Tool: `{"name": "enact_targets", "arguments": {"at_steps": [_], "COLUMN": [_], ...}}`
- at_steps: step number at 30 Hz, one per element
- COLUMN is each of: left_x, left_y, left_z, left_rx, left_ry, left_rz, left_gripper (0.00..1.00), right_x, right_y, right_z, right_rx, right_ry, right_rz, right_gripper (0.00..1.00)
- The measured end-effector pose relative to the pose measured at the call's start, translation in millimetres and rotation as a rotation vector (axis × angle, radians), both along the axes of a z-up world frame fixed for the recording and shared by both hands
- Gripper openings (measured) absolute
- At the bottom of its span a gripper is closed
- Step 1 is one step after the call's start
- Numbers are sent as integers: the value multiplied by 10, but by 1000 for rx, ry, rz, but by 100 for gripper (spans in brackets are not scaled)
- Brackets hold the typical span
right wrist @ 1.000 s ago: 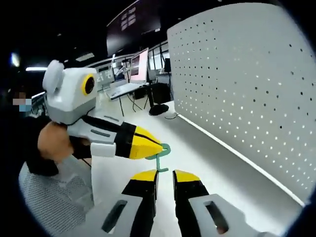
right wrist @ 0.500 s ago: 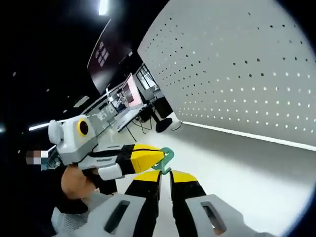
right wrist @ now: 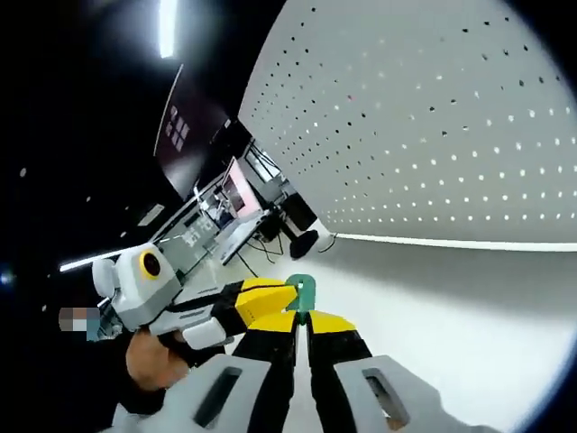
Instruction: Insert the hook assembly into the mounting plate slot until the hook locks in place.
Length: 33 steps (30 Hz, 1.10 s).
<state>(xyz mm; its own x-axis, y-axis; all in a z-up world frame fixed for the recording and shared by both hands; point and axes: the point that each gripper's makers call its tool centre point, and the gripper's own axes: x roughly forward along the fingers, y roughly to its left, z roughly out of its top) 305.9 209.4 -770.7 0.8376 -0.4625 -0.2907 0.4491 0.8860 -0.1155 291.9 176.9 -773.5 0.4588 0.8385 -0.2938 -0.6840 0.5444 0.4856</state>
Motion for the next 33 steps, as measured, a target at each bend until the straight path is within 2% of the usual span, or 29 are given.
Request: {"name": "enact_targets", "arguments": {"at_steps": [1,2,4,5,6,8,9,10,11,12,18,22,26,29,33], "left_x": [-1,1,1,-4,-8,-12,-15,-16,-16,-16,-26,-22,-45,-59,-67], "left_y": [-4,-5,-10,-17,-23,-25,-26,-26,-27,-29,-32,-30,-68,-91,-106], "left_z": [-3,-8,-20,-27,-29,-33,-27,-23,-23,-28,-14,-36,-67,-56,-28], "left_rx": [2,2,-2,-6,-9,-4,-12,-16,-19,-22,-83,-108,-144,-143,-160], "left_ry": [0,1,8,13,15,15,17,18,19,23,47,66,95,94,93], "left_rz": [-1,-2,-6,-10,-12,-14,-15,-15,-16,-17,-21,-20,-30,-39,-47], "left_gripper": [1,1,2,2,2,2,2,2,2,2,1,1,1,1,1], "right_x": [-10,-15,-10,-7,-1,-42,-52,-66,-76,-77,-45,-34,-24,-21,-5], "right_y": [10,13,18,16,12,54,57,72,81,81,36,42,73,88,93], "right_z": [24,29,63,66,87,125,126,144,150,143,129,101,93,50,56], "right_rx": [-48,-79,-172,-198,-281,-364,-393,-434,-451,-470,-468,-484,-500,-539,-544], "right_ry": [-63,-94,-220,-250,-350,-466,-491,-548,-570,-580,-557,-568,-595,-622,-648], "right_rz": [21,29,59,65,79,119,128,150,162,169,154,156,167,185,188], "right_gripper": [1,1,1,1,1,1,1,1,1,1,1,1,3,4,4]}}
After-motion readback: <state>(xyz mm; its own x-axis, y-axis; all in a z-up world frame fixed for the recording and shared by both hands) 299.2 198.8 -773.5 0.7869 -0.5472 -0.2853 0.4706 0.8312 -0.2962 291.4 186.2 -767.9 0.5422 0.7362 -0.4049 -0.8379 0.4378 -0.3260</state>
